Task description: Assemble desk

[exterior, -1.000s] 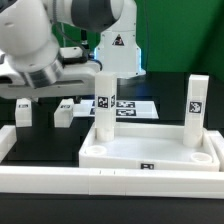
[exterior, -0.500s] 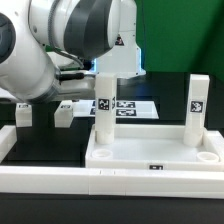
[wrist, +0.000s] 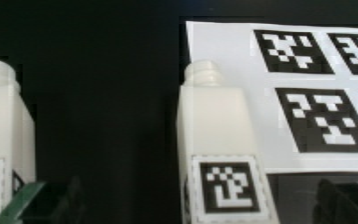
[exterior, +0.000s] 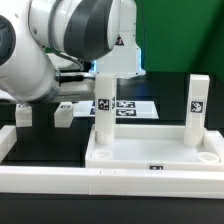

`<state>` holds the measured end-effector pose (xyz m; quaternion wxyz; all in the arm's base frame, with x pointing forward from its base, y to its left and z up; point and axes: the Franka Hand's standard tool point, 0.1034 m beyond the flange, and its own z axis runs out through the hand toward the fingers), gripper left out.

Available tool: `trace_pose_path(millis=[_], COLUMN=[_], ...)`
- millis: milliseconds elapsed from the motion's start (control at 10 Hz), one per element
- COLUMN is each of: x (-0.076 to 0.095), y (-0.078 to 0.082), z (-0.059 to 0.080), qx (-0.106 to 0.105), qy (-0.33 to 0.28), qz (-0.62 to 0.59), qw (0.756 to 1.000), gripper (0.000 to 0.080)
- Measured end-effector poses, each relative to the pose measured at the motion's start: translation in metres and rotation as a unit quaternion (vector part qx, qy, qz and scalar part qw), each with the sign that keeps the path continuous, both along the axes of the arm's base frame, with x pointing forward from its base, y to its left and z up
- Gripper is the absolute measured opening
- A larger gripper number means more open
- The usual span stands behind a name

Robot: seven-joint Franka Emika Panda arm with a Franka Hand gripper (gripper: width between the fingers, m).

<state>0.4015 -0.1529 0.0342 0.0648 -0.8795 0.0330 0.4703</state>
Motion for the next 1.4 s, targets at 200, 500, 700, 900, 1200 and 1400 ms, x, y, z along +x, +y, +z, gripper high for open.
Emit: trace_pose_path(millis=[200,500,700,900,1200,1400], x=[0.0027,0.0027,0.0062,0.0082,0.0088,0.0083], y=[-0.0013,-0.0014,-0.0021,-0.0021,-0.0027,-0.0028], z=[-0.0018,-0.0026,-0.0040,-0.0041,-0.0033,-0.0037], qx=[-0.002,-0.004,-0.008,-0.011,-0.012,-0.012], qy=[-0.002,0.000,0.003,0.001,0.000,0.001], qz=[0.001,-0.001,-0.002,-0.004,-0.004,-0.004], qw=[1.000,1.000,1.000,1.000,1.000,1.000], gripper=[0.0649,0.0649,0.0649,0.0649,0.0649,0.0649])
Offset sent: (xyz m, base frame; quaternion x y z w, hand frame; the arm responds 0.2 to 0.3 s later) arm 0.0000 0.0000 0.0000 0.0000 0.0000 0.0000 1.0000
